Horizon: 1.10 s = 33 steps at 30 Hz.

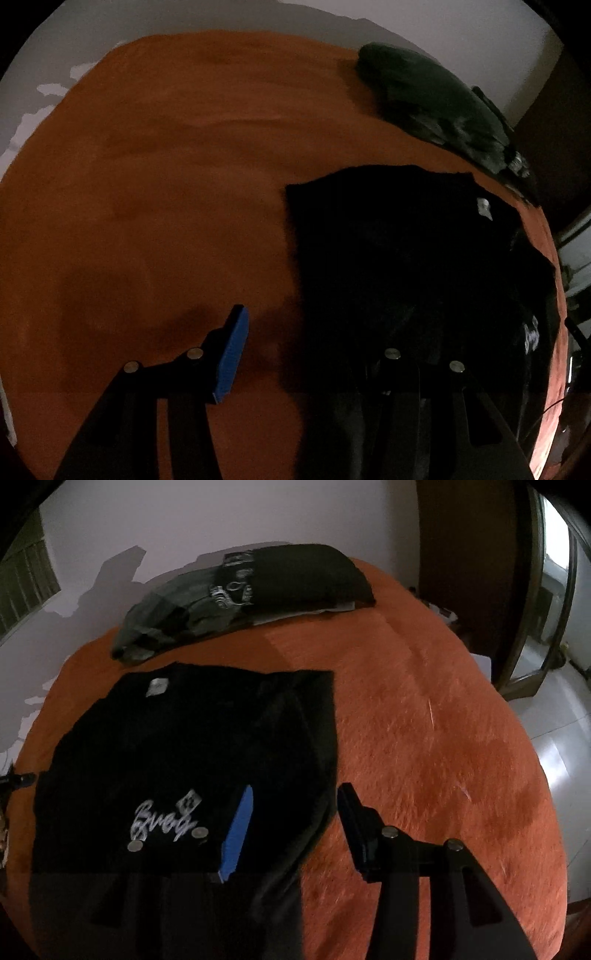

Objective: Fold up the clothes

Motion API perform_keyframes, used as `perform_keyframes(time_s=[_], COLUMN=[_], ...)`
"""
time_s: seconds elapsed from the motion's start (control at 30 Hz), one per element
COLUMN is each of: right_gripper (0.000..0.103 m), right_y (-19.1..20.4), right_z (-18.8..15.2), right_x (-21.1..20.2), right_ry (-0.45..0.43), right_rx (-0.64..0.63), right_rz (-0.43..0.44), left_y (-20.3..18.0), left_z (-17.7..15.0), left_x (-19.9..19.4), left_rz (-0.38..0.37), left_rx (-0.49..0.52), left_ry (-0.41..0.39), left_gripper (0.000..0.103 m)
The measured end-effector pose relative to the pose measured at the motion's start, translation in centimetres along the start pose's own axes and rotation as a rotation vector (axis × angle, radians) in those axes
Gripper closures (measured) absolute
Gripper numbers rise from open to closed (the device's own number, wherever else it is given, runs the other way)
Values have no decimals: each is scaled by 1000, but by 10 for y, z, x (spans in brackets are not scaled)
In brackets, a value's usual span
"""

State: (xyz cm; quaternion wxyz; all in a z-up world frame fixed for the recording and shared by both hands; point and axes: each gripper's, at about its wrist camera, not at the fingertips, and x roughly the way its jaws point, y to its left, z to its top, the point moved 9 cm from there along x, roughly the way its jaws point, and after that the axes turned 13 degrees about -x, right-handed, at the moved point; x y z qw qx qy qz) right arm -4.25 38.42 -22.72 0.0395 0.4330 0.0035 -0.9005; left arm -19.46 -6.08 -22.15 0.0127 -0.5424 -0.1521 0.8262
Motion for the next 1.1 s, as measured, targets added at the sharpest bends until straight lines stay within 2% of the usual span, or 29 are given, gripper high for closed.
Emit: perform_keyframes(time_s=[0.13,0.3,0.33,0.37,0.47,0.67,0.73,0.8,0.9,0.93,0.97,1.1], right_gripper=[56,56,60,95,100,99,97,88,59,45,41,41], right_y=[9,20,22,24,25,-66,-89,-97,-110,-114,-117,-124], right_z=[8,19,21,23,27,-18,-50,-66,-80,-81,-81,-71], right_x=[15,33,37,40,46,-34,-32,-30,-33,-38,-41,-32], right_ry=[35,79,88,97,116,45,114,131,120,101,79,16], right_rx=[-70,-158,-176,-193,-222,150,269,315,360,365,371,416], right_rz=[-18,-41,-45,-50,-68,-168,-145,-104,-70,-70,-62,77], left_y=[-8,-20,-22,-23,-23,-14,-12,-13,-16,-17,-16,-14], left_z=[-1,-7,-8,-8,-8,-8,-10,-11,-10,-10,-11,-15], left_x=[16,34,36,37,36,34,36,38,39,39,38,40], left_rz=[-14,-6,-3,-2,-13,-66,-80,-83,-76,-76,-77,-88], left_rx=[-17,9,14,17,14,-64,-88,-91,-76,-74,-74,-91], left_ry=[9,23,21,17,6,11,17,24,29,29,29,30], left_gripper=[50,50,50,50,50,50,50,50,50,50,50,49])
